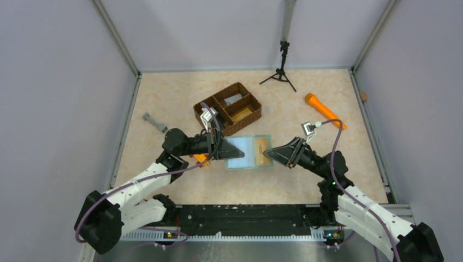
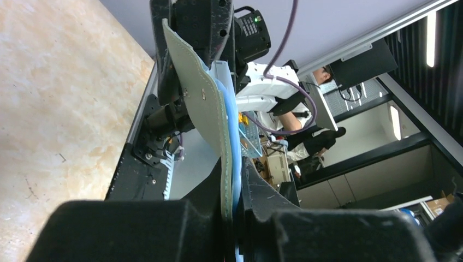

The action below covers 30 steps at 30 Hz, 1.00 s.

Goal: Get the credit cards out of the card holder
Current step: Remove the credit card from the card holder.

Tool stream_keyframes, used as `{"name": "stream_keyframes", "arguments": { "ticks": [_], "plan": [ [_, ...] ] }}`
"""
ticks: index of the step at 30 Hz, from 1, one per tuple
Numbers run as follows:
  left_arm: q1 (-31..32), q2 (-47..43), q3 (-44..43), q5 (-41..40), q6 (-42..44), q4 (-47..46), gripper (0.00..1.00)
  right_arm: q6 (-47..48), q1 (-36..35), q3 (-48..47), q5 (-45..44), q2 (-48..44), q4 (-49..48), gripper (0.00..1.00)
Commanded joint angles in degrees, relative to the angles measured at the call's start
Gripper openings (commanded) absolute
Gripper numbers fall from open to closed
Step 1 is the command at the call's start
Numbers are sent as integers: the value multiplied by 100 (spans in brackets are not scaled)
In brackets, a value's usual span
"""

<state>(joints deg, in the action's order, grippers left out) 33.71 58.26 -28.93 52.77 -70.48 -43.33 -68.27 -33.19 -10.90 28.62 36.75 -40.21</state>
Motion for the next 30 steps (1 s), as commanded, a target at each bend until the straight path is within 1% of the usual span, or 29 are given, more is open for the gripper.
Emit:
{"name": "stream_keyframes", "arguments": {
  "ticks": [1,2,4,6,8,9,10,11,12,14,16,17,19,21,23,25,28,30],
  "plan": [
    [147,80,-259,-95,68,-230,4,-22,23,-207,38,-226,68,30],
    [152,55,-273,-103,189,-22,7,105,23,-260,-42,-343,379,24],
    [152,-77,-396,-297,758,955,19,382,23,-373,-304,-605,1145,14],
    [151,-265,-639,-882,1553,2575,33,743,23,-534,-607,-890,1974,11],
    [152,-396,-886,-1650,2203,4023,44,1057,23,-690,-874,-1012,2789,3],
    [153,-417,-924,-1783,2364,4257,49,1177,23,-768,-962,-1026,3023,0],
    [145,-445,-934,-1841,2473,4511,56,1277,23,-823,-1001,-1017,3188,0],
    [151,-462,-957,-1923,2568,4704,61,1338,23,-873,-1002,-990,3297,0],
    [147,-485,-996,-2086,2656,4929,64,1388,23,-916,-999,-960,3379,0],
    [147,-568,-1161,-2725,2892,5580,68,1523,23,-1028,-1098,-870,3636,0],
    [148,-707,-1301,-3412,3096,6145,70,1709,23,-1192,-1326,-751,3976,0],
    [148,-779,-1350,-3619,3169,6281,70,1817,26,-1282,-1484,-695,4309,0],
    [157,-887,-1380,-3753,3157,6349,68,1979,23,-1468,-1788,-598,4726,0],
    [208,-901,-1392,-3741,3081,6294,64,2041,23,-1524,-2030,-533,4938,0],
    [360,-835,-1426,-3689,3054,6201,55,2061,23,-1517,-2151,-522,5001,0],
    [565,-696,-1362,-3307,2965,5782,44,2037,23,-1452,-2123,-519,4894,0],
    [950,-272,-1181,-2683,2601,4574,39,1936,23,-1328,-1982,-466,4649,0],
    [1195,91,-1212,-2595,2463,4079,38,1903,23,-1287,-1855,-394,4514,0]
  ]
}}
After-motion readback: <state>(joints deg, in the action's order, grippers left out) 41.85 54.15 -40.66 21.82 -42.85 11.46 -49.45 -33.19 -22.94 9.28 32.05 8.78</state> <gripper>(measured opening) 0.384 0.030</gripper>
